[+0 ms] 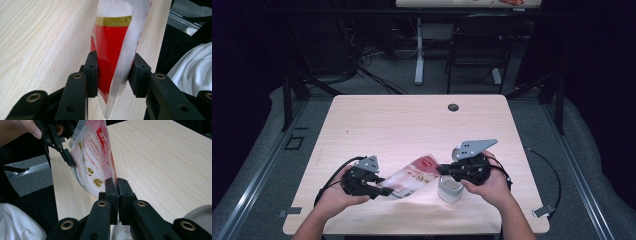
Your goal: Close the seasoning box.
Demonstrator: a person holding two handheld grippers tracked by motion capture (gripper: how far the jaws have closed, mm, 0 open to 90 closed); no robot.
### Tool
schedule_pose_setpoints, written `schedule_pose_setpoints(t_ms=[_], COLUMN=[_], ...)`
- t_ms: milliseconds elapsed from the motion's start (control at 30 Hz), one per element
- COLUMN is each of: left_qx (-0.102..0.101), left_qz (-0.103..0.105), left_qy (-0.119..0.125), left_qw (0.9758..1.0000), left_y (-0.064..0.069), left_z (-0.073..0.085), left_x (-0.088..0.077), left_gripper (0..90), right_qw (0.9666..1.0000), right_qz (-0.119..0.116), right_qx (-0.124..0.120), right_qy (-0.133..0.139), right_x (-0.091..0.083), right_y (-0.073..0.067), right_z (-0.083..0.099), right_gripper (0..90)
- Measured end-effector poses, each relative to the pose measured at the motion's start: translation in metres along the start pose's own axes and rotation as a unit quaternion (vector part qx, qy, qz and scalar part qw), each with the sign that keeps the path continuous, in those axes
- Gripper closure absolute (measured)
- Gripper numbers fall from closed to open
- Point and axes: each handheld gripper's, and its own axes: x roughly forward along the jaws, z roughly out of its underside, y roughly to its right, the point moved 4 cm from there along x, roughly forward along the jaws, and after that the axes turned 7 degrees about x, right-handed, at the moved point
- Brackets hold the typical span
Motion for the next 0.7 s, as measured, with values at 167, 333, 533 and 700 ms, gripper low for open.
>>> schedule_pose_setpoints(t_ms=[167,333,533,700], left_qx=[-0.001,0.001,0.001,0.001], left_qz=[0.009,0.008,0.008,0.007], left_qy=[0.006,0.003,0.004,0.002], left_qw=[0.9999,1.0000,1.0000,1.0000], left_y=[-0.001,-0.001,-0.001,-0.001], left_z=[-0.003,-0.006,-0.009,-0.010], left_x=[-0.002,-0.007,-0.012,-0.015], left_gripper=[65.1,65.3,65.6,65.9], right_qw=[1.0000,1.0000,0.9999,0.9999], right_qz=[-0.002,0.000,-0.002,-0.004], right_qx=[0.006,0.008,0.012,0.017], right_qy=[0.001,0.000,0.000,0.002], right_x=[0.000,0.000,-0.001,0.000], right_y=[0.001,0.002,0.003,0.003], right_z=[0.003,0.004,0.006,0.007], right_gripper=[88.2,88.2,88.2,88.2])
